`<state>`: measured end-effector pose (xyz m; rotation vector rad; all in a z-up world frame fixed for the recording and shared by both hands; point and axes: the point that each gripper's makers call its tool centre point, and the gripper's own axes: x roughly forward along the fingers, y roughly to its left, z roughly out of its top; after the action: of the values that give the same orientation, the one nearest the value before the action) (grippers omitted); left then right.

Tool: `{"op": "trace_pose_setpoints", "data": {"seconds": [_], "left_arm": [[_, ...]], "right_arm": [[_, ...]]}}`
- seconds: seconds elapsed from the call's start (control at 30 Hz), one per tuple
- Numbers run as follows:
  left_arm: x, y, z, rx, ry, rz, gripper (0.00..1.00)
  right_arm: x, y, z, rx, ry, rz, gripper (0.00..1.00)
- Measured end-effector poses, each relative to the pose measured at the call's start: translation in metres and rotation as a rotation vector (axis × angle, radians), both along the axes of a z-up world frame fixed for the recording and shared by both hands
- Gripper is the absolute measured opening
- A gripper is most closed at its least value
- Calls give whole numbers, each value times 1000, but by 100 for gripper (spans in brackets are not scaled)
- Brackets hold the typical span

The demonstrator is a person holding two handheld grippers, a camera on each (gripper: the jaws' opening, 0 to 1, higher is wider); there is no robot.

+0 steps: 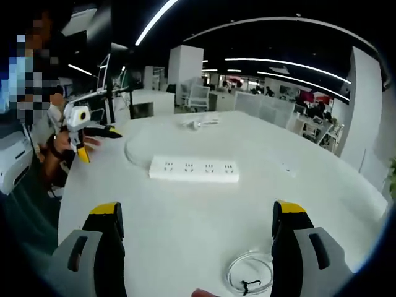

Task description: Straighten the power strip on the desk, plug the charger into it

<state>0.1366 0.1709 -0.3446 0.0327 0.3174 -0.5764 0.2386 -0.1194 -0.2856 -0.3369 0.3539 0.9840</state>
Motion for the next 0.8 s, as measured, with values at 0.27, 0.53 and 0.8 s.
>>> {"op": "trace_pose_setpoints", "data": {"seconds": [0.27,0.53,0.8], "left_arm": [[1,2,-2,-4,4,5,100],[2,-2,-1,-2,2,-6,100],[3,-3,-2,-1,6,-7,100]], "right_arm": [[6,3,-5,-50,-1,31,100],[17,1,3,-63,-23,33,100],[23,3,4,-90,-35,57,100]]}}
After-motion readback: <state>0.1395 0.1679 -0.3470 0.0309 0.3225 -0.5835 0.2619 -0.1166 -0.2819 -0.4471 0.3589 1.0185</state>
